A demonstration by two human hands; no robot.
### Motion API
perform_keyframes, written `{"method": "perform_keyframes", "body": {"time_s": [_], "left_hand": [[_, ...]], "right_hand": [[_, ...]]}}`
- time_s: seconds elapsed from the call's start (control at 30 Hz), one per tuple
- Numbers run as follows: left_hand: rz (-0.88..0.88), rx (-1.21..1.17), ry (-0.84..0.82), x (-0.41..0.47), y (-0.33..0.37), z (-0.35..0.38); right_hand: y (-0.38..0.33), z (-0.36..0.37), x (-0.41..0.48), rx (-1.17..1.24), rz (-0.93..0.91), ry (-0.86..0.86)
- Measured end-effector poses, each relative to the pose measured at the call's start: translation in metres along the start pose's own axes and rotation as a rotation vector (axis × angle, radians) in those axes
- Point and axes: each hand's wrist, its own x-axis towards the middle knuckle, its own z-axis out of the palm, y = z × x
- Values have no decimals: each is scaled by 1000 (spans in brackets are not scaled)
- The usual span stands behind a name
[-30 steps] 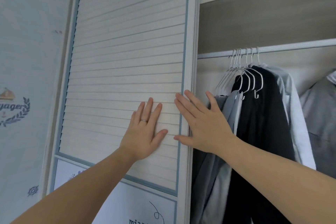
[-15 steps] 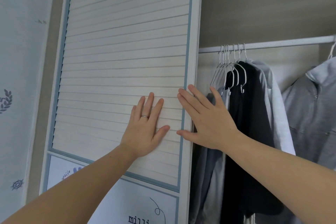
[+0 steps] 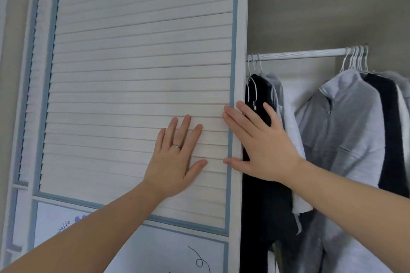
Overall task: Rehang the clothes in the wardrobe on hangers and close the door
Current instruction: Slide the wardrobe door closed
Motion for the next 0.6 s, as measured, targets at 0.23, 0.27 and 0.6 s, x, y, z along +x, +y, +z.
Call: {"method": "perform_keyframes", "body": {"time_s": [0.23, 0.27, 0.6], "left_hand": [[34, 1, 70, 14, 49, 14], [39, 2, 85, 16, 56, 16], [155, 5, 253, 37, 125, 32]], "right_hand": [[39, -14, -36, -49, -1, 0], [44, -16, -42, -56, 1, -3], [97, -34, -95, -126, 44, 9]]}}
